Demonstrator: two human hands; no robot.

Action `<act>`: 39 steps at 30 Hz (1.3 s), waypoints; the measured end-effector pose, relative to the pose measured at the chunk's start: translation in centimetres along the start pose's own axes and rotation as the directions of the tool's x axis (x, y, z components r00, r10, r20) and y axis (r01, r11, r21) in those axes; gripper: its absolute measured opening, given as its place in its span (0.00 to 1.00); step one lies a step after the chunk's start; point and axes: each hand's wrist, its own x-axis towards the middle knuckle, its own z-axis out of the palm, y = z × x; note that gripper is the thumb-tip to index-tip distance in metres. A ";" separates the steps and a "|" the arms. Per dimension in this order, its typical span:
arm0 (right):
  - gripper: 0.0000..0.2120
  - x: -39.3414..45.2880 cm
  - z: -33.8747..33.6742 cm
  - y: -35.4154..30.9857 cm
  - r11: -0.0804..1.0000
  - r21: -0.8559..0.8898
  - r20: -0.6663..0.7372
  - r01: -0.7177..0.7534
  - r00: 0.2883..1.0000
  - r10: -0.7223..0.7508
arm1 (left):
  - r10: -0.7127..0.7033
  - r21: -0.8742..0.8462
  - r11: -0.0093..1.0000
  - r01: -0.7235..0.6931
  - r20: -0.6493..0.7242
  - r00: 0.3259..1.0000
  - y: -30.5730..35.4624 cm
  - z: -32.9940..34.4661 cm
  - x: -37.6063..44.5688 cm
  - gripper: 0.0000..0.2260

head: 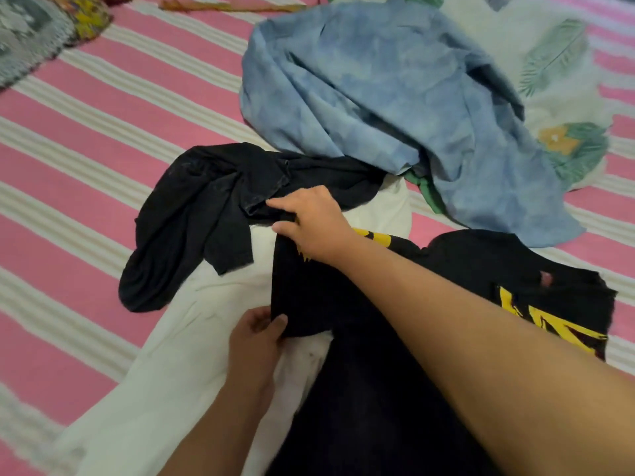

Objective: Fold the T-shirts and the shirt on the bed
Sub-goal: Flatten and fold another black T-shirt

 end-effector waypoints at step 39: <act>0.26 -4.7 6.0 -1.8 0.973 -0.042 0.128 -0.228 0.964 0.232 | -0.078 -0.115 0.985 0.131 0.376 0.923 -1.5 -2.1 1.6 0.16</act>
